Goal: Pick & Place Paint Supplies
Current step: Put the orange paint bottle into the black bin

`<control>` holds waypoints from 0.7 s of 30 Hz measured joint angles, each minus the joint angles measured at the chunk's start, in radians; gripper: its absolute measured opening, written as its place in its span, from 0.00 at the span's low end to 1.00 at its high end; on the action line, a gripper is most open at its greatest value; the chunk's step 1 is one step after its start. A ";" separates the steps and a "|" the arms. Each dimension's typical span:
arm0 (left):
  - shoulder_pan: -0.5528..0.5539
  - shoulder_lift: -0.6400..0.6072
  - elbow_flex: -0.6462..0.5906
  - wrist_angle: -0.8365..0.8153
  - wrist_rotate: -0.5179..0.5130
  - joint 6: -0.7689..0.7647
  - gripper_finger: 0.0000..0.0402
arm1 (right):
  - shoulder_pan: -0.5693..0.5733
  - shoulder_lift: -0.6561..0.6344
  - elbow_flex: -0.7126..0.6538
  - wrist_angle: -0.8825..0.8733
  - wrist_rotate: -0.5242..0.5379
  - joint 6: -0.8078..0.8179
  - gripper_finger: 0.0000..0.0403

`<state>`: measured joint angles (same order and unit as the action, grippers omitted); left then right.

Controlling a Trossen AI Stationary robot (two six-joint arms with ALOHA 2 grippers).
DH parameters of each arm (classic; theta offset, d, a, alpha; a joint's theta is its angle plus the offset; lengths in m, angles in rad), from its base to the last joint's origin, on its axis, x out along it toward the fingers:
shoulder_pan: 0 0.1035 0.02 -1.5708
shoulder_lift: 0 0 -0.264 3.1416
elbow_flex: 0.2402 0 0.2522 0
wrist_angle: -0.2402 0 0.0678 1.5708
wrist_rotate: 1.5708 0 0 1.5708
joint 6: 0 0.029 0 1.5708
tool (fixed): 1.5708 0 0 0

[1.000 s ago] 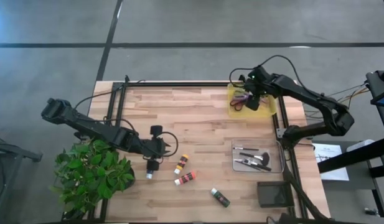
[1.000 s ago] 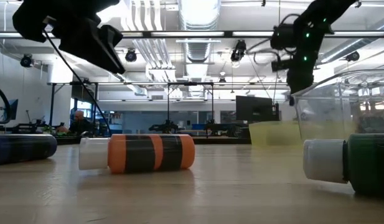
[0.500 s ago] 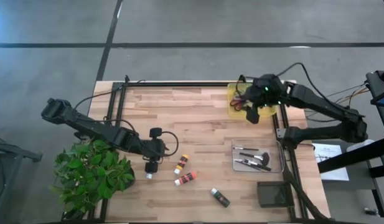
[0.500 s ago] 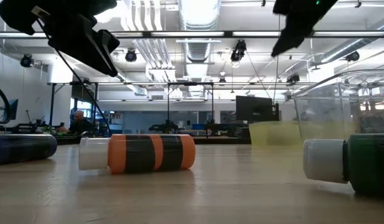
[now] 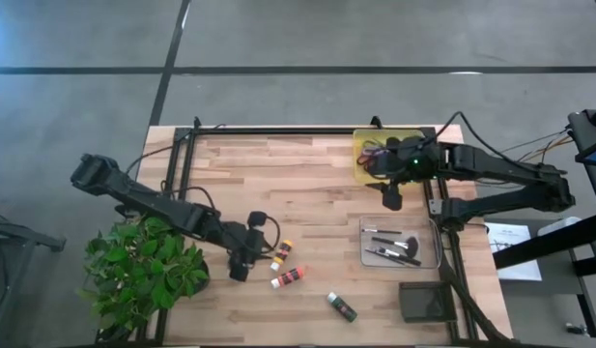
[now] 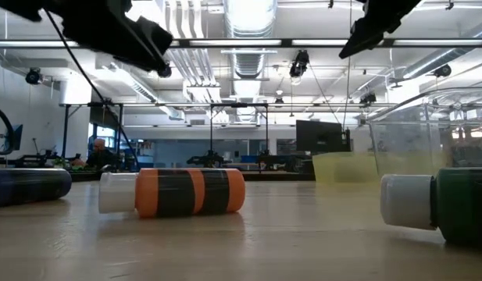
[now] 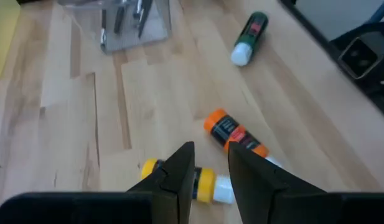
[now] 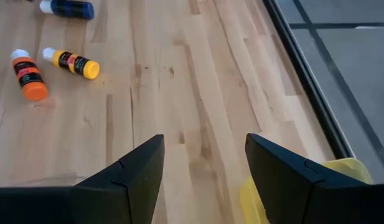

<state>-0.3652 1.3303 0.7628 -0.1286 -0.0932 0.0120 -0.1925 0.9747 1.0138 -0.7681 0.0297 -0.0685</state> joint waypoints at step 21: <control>-0.055 0.236 -0.001 0.107 0.038 -0.152 0.26 | 0.037 0.014 0.000 0.050 -0.004 0.015 0.56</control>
<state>-0.4206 1.5661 0.7620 -0.0212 -0.0551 -0.1401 -0.1559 0.9886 1.0134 -0.7181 0.0258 -0.0539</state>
